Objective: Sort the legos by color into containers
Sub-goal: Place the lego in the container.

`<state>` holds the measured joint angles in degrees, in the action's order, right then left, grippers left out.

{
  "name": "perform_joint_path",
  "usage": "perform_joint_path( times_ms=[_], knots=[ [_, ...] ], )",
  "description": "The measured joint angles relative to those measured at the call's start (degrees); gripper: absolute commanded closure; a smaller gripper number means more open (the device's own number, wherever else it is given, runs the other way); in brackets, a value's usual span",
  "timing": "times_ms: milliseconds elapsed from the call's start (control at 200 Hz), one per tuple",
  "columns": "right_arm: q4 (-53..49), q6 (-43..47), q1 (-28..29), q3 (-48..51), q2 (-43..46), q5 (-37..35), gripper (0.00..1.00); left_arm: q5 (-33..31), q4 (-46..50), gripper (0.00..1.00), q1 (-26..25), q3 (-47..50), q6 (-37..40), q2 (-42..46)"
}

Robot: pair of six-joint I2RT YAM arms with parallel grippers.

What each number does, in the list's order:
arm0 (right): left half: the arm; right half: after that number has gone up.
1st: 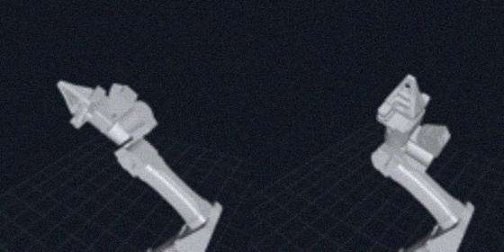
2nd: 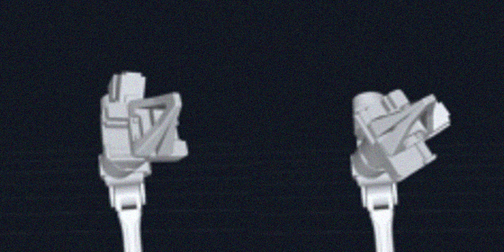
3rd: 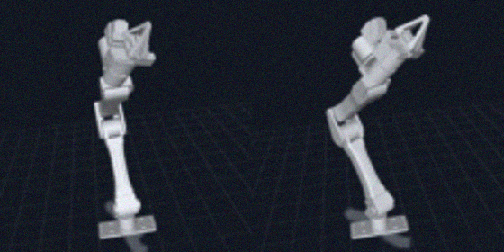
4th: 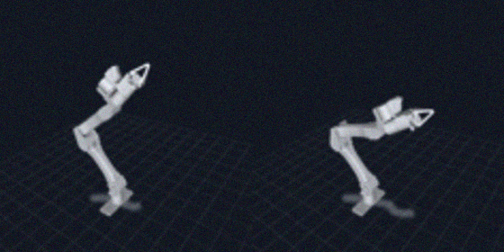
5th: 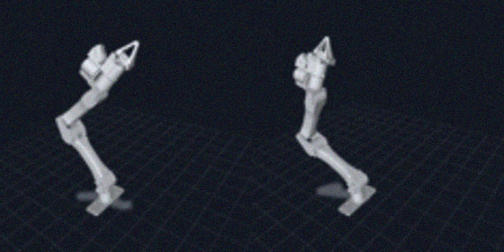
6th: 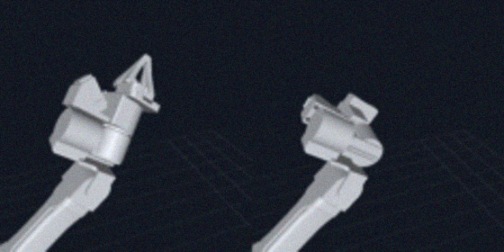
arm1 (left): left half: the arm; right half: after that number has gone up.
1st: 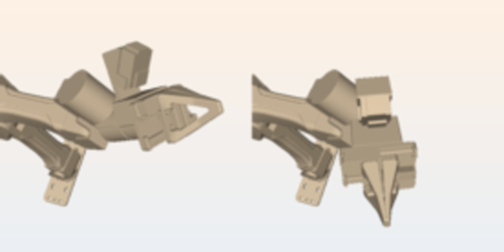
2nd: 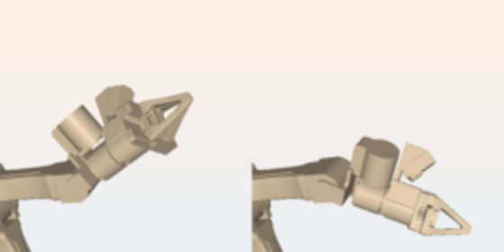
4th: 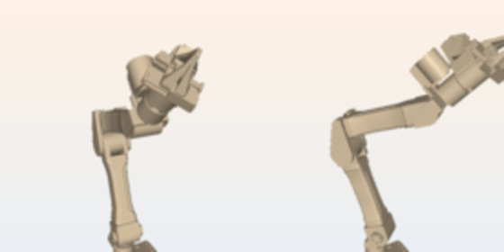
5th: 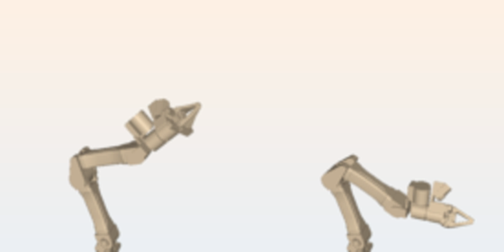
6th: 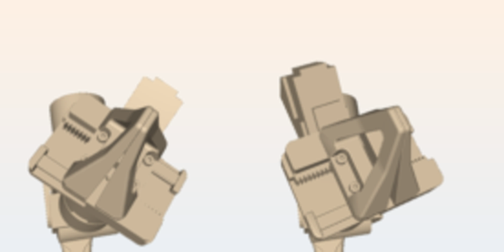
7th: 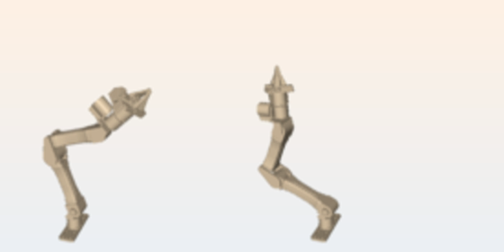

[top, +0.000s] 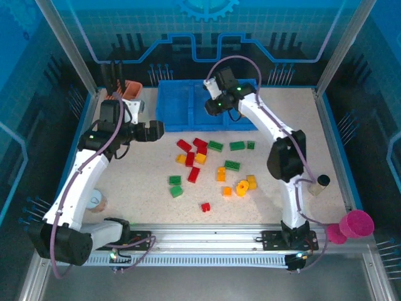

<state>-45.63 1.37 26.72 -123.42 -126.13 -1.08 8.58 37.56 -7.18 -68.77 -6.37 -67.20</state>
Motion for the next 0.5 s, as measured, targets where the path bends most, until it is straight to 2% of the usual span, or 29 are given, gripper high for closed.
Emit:
perform_joint_path(
  times_ms=[125,235,360,495],
  knots=[
    [-1.55,-0.26,0.00,-6.93,-7.61,-0.50,0.73,-1.01,0.94,0.01,-0.87,2.67,-2.91,1.31],
    [-2.84,-0.48,0.00,-13.07,-13.29,-1.09,0.72,-2.64,2.49,0.01,-3.89,7.41,-7.32,4.74],
    [-3.13,-0.48,0.00,-15.78,-16.50,-1.31,0.71,-5.29,3.80,0.01,-10.51,12.70,-13.44,7.82],
    [-3.02,-0.44,0.00,-16.17,-18.03,-1.51,0.67,-8.46,4.11,0.01,-19.45,17.75,-20.79,7.23]
  ],
)
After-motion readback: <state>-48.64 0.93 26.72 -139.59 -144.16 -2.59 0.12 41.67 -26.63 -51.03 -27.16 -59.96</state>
